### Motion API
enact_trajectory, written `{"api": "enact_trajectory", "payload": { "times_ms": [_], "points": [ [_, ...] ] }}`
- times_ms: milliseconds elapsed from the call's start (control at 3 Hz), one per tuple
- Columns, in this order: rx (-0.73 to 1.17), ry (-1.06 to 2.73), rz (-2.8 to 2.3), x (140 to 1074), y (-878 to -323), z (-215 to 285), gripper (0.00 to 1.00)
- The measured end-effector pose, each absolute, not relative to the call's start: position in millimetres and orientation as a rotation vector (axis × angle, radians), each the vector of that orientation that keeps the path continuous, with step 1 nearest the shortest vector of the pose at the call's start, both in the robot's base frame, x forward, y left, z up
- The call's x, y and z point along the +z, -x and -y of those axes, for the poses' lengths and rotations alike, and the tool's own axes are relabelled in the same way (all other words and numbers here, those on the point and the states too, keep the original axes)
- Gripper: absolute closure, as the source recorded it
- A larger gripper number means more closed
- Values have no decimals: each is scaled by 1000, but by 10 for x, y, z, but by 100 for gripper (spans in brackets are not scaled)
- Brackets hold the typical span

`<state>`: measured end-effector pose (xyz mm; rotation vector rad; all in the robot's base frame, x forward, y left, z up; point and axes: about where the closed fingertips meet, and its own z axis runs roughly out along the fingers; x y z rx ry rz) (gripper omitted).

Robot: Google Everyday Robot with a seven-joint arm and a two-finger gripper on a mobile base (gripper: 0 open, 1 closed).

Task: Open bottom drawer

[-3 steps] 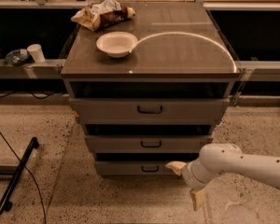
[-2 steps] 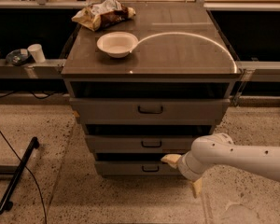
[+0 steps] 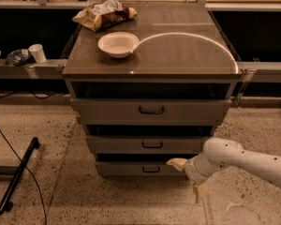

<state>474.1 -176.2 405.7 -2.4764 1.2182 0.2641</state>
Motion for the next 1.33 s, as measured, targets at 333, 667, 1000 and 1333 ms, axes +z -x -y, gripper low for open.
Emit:
{"api": "enact_trajectory", "payload": {
  "times_ms": [333,667,1000,1333],
  "points": [
    [316,2361,-1205,3722,-4988,1924,0],
    [247,2280,-1187,3446,-5304,2071,0],
    [162,2285,-1185,3290,-5471,2094,0],
    [148,2285,-1191,3265,-5498,2094,0]
  ]
}}
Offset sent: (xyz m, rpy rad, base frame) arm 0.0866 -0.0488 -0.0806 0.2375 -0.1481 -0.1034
